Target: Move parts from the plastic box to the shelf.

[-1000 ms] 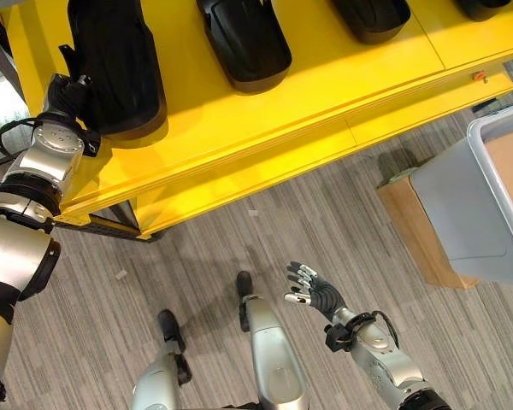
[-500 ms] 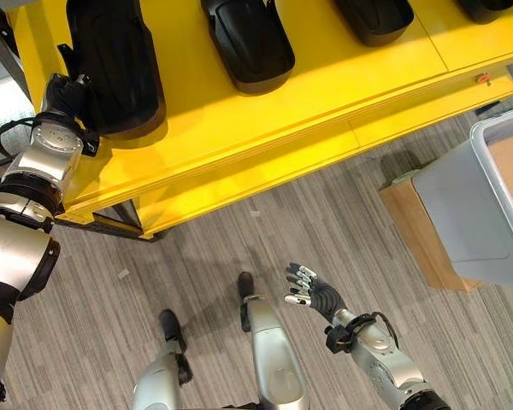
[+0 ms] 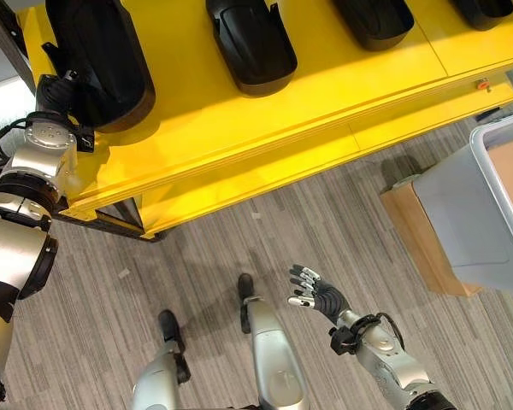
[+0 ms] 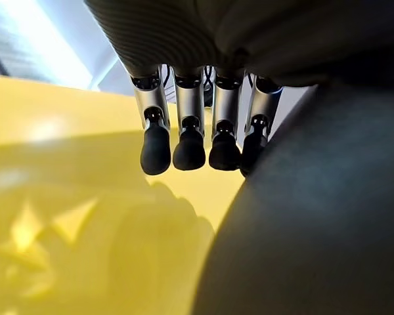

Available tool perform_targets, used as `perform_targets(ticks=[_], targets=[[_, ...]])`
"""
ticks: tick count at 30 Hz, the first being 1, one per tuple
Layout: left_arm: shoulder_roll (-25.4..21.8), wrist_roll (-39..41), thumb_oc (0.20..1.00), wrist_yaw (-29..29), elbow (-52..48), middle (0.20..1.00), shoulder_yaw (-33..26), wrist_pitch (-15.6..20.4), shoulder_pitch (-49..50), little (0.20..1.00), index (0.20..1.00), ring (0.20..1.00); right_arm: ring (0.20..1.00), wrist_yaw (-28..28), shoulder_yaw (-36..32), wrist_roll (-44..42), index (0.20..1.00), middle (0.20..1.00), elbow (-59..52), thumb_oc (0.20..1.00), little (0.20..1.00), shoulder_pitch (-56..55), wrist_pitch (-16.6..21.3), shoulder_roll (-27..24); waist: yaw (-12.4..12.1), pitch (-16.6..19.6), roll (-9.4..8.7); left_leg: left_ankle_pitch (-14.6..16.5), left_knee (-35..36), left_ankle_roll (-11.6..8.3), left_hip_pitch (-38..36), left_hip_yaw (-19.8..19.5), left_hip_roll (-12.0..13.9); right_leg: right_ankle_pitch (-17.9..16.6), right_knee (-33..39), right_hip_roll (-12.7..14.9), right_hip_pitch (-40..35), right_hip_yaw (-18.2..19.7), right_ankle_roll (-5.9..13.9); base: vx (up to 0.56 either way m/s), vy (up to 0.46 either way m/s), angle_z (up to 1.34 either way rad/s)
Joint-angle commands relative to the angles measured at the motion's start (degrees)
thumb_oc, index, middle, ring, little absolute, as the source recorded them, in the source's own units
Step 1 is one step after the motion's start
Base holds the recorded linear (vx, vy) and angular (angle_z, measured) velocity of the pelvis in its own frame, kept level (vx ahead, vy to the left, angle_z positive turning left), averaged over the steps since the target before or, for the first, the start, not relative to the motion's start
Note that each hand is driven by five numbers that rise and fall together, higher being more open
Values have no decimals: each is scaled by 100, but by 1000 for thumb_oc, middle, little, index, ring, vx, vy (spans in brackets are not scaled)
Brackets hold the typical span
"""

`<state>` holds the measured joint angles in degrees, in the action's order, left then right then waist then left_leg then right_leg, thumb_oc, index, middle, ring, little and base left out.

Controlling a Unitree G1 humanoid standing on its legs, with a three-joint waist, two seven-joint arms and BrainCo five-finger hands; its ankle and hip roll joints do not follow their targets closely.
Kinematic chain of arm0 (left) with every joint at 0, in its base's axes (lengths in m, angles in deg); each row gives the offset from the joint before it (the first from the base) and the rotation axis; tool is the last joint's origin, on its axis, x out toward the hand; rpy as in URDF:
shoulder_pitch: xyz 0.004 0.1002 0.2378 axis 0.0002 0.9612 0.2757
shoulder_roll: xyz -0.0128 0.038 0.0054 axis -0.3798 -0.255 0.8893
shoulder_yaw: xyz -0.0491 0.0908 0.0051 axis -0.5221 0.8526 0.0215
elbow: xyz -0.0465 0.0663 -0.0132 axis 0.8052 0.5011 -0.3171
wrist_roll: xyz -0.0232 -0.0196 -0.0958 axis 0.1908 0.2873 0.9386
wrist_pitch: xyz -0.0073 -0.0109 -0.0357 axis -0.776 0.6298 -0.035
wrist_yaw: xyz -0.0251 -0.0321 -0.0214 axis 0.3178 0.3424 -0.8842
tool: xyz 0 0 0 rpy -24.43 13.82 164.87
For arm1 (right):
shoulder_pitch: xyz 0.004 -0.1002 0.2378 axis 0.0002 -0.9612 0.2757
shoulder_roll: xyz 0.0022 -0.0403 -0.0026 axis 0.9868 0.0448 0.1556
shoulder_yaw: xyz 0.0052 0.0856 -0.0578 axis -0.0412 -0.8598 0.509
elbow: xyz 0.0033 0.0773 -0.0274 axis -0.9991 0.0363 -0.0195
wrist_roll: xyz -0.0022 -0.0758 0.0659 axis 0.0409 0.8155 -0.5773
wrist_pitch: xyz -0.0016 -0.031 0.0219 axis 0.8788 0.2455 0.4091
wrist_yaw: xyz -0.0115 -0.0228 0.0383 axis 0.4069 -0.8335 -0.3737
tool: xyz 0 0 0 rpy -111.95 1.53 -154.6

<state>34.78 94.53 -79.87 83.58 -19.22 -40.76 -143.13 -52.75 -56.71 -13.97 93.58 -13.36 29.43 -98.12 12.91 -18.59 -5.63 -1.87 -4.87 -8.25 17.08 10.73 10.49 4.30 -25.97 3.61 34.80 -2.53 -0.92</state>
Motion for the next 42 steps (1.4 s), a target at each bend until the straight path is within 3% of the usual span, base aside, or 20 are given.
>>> perform_targets(ticks=[1,8,9,10,16,24,30,32,36,38,39,42], targets=[[-289,99,200,-80,-33,200,-391,298,-300,200,200,200,1000,73,-275,-255,1000,1000,-94,1000,1000,-150,118,-112,107,19,41,409,-733,-308,-197,-297,395,-282,124,540,-24,507,1007,0,0,0],[-286,20,200,-117,-33,200,-383,273,-260,200,200,200,1000,64,-330,-283,1000,1000,-64,1000,1000,-218,119,-127,109,32,54,555,-779,-328,-228,-303,411,-124,31,543,-42,490,1036,27,7,-1],[-296,-13,426,-111,-26,426,-376,268,-258,426,426,426,1000,65,-341,-287,1000,1000,-68,1000,1000,-219,115,-124,108,28,25,430,-787,-314,-146,-297,402,-279,82,537,22,509,1001,-74,-21,-1],[-297,-11,1000,-128,-19,1000,-385,255,-261,1000,1000,1000,1000,67,-348,-284,1000,1000,-62,1000,1000,-235,110,-134,111,32,20,434,-806,-316,-129,-300,408,-278,72,533,37,519,1004,-76,-23,-1],[-314,-6,1000,-127,-2,1000,-435,230,-225,1000,1000,1000,1000,84,-374,-283,1000,1000,-72,1000,1000,-281,91,-162,101,42,35,574,-840,-335,-161,-330,426,-110,10,530,-12,512,1027,43,12,0],[-305,112,1000,-79,5,1000,-509,247,-165,1000,1000,1000,1000,92,-385,-289,1000,1000,-56,1000,1000,-294,73,-169,75,49,9,458,-890,-330,-42,-341,405,-270,42,542,61,526,986,-28,-5,0],[-295,278,1000,-53,-19,1000,-606,277,-96,1000,1000,1000,1000,90,-366,-299,1000,1000,-64,1000,1000,-306,69,-180,53,73,42,598,-917,-350,-94,-380,411,-89,-41,546,11,529,1014,30,8,0],[-319,314,1000,-48,-203,1000,-586,369,-50,1000,1000,1000,1000,82,-370,-288,1000,1000,-67,1000,1000,-302,83,-163,30,78,31,459,-913,-339,-12,-386,390,-236,6,548,55,540,977,-77,-20,-1],[-597,-1006,1000,-292,-1403,1000,-50,528,373,1000,1000,1000,1000,135,-413,-293,1000,1000,-126,1000,1000,-347,151,-90,-97,13,95,452,-916,-327,-7,-409,358,-217,-19,557,9,515,952,0,0,0],[-709,-1318,1000,-380,-2088,1000,-71,571,696,1000,1000,1000,1000,159,-422,-334,1000,1000,-130,1000,1000,-363,174,-24,-145,-34,106,453,-921,-321,4,-432,354,-211,-29,570,-3,507,945,-17,-14,1],[-895,-1805,1000,-360,-2938,1000,-141,611,1278,1000,1000,1000,1000,194,-472,-359,1000,1000,-133,1000,1000,-400,209,61,-229,-94,113,449,-905,-313,6,-460,340,-208,-23,586,-19,485,928,-35,-22,2],[-1102,-2450,1000,-283,-3757,1000,-370,652,2091,1000,1000,1000,1000,225,-513,-317,1000,1000,-82,1000,1000,-389,243,156,-317,-144,124,466,-901,-299,-8,-481,342,-198,-11,599,-63,477,906,-14,4,6]])
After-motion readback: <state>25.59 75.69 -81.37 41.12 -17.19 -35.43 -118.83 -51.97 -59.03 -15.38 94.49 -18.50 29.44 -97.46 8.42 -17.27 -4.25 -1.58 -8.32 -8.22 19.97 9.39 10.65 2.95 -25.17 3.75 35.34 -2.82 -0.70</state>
